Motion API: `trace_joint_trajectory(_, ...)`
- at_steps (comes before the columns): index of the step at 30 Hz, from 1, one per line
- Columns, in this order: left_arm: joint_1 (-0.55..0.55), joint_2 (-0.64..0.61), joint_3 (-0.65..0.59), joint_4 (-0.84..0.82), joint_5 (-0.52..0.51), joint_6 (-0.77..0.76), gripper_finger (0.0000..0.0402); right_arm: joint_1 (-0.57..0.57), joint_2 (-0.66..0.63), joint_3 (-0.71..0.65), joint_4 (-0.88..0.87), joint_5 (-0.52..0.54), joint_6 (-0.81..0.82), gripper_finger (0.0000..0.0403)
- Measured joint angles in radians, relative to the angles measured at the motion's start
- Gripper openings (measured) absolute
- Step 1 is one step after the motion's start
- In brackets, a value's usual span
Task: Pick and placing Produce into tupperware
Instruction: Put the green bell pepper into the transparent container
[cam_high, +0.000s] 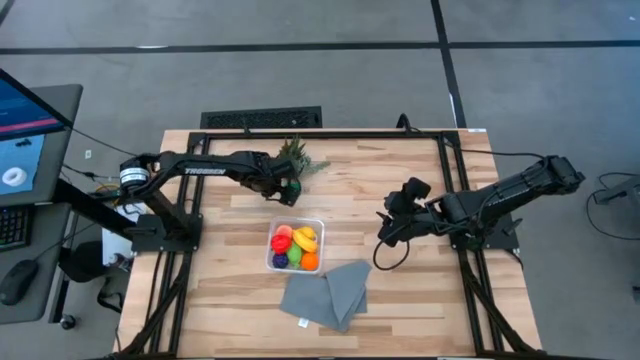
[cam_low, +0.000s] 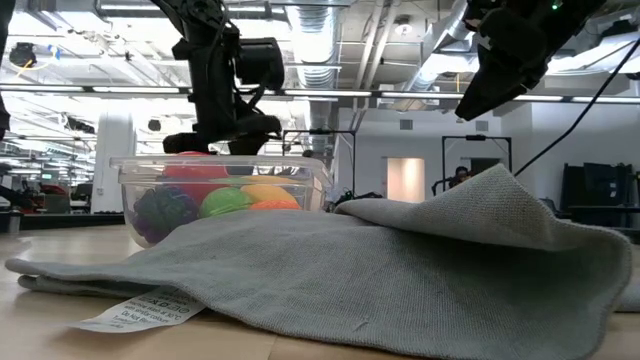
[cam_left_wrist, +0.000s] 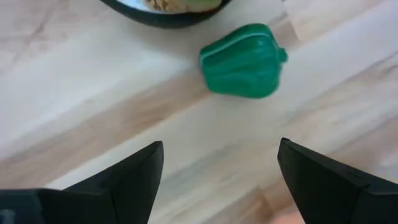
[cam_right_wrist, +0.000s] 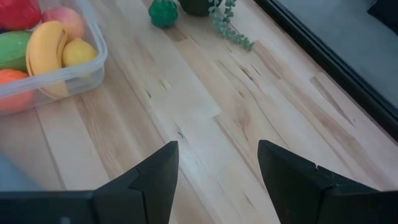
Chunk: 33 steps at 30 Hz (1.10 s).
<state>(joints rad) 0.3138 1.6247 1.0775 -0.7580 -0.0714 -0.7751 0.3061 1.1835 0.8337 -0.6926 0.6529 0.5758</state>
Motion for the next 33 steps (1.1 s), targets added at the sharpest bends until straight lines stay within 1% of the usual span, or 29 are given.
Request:
trace_joint_trajectory(5, 0.000, -0.025, 0.000, 0.054, 0.045, -0.041, 0.0303, -0.001, 0.000, 0.000, 0.000, 0.001, 0.000, 0.0245)
trace_joint_trajectory(9, 0.000, -0.024, 0.000, 0.114, 0.158, -0.038, 0.0303, -0.001, 0.000, 0.000, 0.001, 0.002, 0.001, 0.0245)
trace_joint_trajectory(13, 0.011, -0.023, 0.000, 0.149, 0.166, -0.030, 0.0303, -0.001, 0.000, 0.000, 0.005, 0.002, 0.009, 0.0245)
trace_joint_trajectory(20, 0.021, -0.023, 0.000, 0.117, 0.205, 0.022, 0.0303, -0.001, 0.000, 0.000, 0.008, 0.002, 0.019, 0.0245)
trace_joint_trajectory(25, 0.021, -0.022, 0.000, 0.116, 0.174, 0.027, 0.0303, -0.001, 0.000, 0.000, 0.013, 0.002, 0.019, 0.0245)
trace_joint_trajectory(30, 0.020, -0.022, 0.000, 0.059, 0.090, 0.023, 0.0303, -0.001, 0.000, 0.000, 0.019, 0.002, 0.019, 0.0245)
trace_joint_trajectory(33, 0.020, -0.022, 0.000, 0.049, 0.084, 0.038, 0.0308, -0.001, 0.000, 0.000, 0.020, 0.002, 0.019, 0.0245)
